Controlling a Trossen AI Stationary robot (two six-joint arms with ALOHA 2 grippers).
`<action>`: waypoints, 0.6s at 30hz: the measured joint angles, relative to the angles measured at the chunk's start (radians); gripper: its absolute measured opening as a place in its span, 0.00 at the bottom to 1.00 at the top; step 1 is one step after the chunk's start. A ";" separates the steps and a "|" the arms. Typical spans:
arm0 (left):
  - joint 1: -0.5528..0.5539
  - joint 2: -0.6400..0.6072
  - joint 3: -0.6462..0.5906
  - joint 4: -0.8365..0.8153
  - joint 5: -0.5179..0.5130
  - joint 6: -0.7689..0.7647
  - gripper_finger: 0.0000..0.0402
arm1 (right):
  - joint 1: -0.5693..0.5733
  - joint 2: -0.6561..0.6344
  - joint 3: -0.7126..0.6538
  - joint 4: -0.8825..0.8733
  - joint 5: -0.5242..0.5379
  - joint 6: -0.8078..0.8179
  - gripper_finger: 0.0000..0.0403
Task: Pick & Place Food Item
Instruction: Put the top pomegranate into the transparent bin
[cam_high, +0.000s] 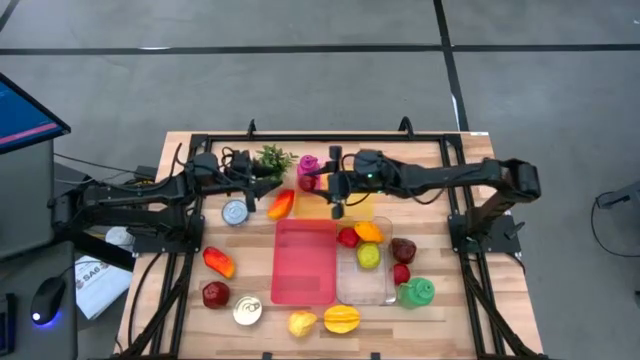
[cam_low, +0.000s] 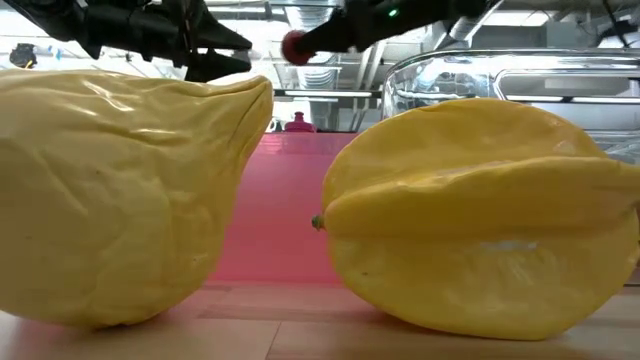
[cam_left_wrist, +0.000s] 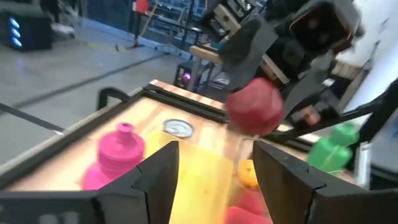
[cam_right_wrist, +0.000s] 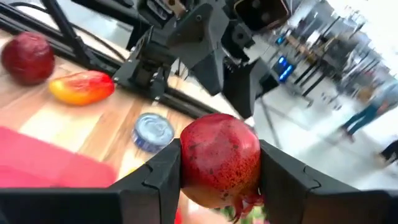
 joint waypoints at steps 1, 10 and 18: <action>0.005 0.000 0.000 -0.001 -0.006 0.025 0.48 | -0.003 -0.025 0.000 -0.052 0.000 0.019 0.41; 0.037 0.000 0.000 -0.001 -0.072 0.194 0.47 | -0.012 -0.210 0.000 -0.457 0.000 0.260 0.42; 0.038 0.000 0.000 -0.001 -0.099 0.241 0.46 | 0.004 -0.263 0.000 -0.791 0.001 0.512 0.42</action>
